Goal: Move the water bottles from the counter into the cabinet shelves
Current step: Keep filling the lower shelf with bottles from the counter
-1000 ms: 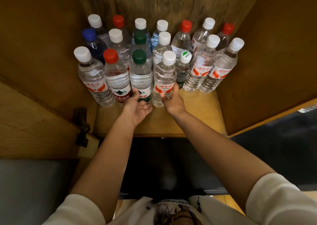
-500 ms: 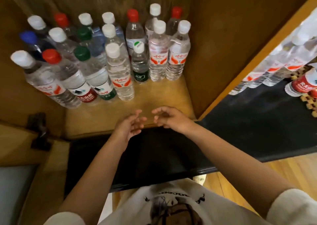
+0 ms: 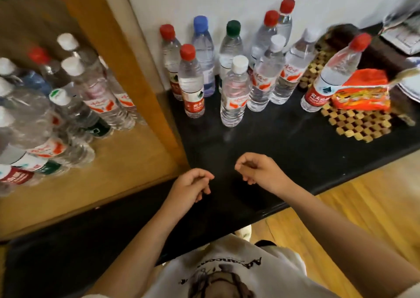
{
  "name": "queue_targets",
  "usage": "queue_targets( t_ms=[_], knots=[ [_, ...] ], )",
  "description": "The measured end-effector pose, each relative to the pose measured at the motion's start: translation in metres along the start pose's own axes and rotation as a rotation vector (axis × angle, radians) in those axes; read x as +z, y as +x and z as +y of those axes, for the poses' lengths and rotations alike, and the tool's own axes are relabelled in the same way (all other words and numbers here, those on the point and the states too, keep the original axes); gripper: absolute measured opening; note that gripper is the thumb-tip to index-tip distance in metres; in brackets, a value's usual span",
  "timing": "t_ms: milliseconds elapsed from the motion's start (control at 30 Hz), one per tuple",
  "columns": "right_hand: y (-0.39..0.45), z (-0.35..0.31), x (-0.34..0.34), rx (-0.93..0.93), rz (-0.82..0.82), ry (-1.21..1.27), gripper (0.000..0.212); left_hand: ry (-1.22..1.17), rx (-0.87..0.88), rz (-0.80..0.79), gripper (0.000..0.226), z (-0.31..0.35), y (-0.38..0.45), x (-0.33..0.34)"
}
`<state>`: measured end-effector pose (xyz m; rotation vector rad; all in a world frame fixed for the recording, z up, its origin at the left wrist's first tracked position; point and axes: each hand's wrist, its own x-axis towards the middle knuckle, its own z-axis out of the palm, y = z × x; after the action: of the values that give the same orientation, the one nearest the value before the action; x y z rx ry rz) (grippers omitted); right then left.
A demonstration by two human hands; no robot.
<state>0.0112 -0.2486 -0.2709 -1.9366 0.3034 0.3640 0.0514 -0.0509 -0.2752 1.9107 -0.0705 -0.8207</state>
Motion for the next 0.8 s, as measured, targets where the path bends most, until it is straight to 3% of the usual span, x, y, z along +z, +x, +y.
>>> queue_targets(
  t_ms=[167, 233, 333, 500, 600, 800],
  knots=[
    [0.011, 0.029, -0.053, 0.020, 0.171, 0.040, 0.008, 0.008, 0.029, 0.080, 0.021, 0.037, 0.043, 0.044],
    [0.021, 0.035, -0.069, 0.016, 0.257, 0.085, 0.003, -0.038, 0.060, 0.175, 0.040, 0.051, 0.061, 0.055],
    [0.043, 0.037, -0.090, -0.014, 0.369, 0.127, 0.019, -0.095, 0.106, 0.350, 0.067, 0.071, 0.087, 0.062],
    [0.090, 0.026, -0.113, -0.021, 0.487, 0.140, 0.044, -0.137, 0.144, 0.543, 0.086, 0.097, 0.126, 0.064],
    [0.115, 0.018, -0.116, -0.017, 0.486, 0.201, 0.064, -0.194, 0.166, 0.592, 0.097, 0.108, 0.141, 0.065],
    [0.145, 0.011, -0.109, 0.003, 0.477, 0.250, 0.077, -0.292, 0.239, 0.620, 0.102, 0.116, 0.150, 0.072]
  ],
)
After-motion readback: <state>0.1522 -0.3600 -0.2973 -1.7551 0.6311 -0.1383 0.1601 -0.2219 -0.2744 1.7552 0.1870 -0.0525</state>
